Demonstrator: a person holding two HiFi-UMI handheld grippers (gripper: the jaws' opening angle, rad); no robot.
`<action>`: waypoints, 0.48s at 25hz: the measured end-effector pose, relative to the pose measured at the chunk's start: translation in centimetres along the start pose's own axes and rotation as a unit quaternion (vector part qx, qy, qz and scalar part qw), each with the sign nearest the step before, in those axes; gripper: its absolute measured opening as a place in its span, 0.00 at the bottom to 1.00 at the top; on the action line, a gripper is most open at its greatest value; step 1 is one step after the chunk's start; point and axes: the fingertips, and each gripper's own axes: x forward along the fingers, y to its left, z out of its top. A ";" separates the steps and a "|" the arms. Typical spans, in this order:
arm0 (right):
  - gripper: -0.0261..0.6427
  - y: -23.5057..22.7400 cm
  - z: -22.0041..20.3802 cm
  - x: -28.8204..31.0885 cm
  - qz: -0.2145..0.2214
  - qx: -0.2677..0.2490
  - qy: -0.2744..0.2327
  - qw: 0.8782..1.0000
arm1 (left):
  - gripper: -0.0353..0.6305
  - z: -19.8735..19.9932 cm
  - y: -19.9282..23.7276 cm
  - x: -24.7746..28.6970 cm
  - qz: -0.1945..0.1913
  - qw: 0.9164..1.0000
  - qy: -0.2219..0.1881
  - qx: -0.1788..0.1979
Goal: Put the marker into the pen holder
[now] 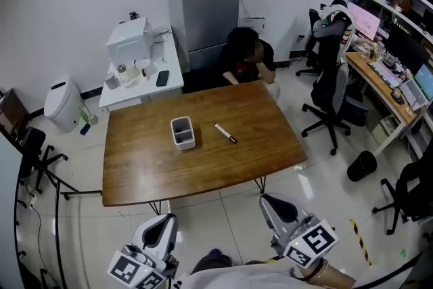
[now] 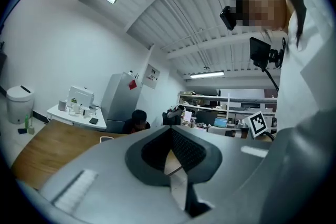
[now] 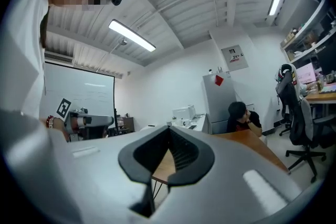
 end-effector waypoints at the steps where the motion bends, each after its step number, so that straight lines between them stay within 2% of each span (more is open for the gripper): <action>1: 0.03 0.0 0.0 0.3 -0.005 -0.002 0.001 1.000 | 0.04 -0.1 0.5 -0.1 -0.004 1.000 0.002 -0.002; 7: 0.03 0.0 -0.8 1.6 -0.049 -0.003 0.005 0.999 | 0.04 -1.5 3.8 -1.2 -0.016 0.999 0.016 -0.025; 12: 0.03 2.1 -1.8 3.4 -0.023 -0.035 0.019 0.999 | 0.04 -2.1 5.1 -1.1 -0.018 0.999 0.023 -0.030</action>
